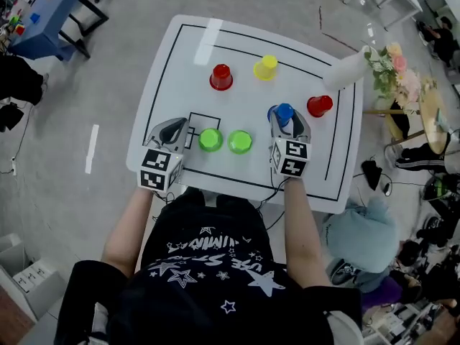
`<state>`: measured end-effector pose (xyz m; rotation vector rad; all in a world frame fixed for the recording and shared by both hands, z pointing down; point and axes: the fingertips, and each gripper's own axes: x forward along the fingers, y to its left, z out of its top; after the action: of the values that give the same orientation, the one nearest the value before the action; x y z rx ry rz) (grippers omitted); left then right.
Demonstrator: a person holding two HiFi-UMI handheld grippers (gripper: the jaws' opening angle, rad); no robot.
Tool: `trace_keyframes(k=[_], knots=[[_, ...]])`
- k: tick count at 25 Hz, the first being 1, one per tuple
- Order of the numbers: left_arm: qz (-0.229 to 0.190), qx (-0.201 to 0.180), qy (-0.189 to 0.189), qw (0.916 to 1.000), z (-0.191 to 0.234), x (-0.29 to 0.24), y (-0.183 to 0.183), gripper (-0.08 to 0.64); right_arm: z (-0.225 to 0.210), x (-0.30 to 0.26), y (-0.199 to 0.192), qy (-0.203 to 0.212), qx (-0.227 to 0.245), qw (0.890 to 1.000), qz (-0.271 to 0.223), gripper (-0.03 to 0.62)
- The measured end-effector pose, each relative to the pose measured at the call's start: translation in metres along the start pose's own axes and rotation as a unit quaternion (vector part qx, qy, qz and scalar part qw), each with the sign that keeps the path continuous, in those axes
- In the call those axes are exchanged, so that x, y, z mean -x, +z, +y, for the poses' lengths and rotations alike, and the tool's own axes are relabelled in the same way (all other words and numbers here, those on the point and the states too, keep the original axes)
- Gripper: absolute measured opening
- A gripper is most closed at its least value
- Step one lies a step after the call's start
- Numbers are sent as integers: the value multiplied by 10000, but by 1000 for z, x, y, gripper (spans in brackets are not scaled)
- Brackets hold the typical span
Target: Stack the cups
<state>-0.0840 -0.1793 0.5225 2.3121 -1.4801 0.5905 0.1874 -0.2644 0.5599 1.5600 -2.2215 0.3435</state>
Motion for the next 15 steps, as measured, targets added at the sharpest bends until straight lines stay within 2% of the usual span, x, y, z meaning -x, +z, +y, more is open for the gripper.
trace_keyframes(k=[7, 15], knots=[[-43, -195, -554, 9983, -4, -4, -4, 11, 29, 41, -22, -177, -123, 9998, 1, 239], [-53, -296, -882, 9956, -9, -2, -8, 11, 57, 61, -34, -131, -169, 9998, 8, 238]])
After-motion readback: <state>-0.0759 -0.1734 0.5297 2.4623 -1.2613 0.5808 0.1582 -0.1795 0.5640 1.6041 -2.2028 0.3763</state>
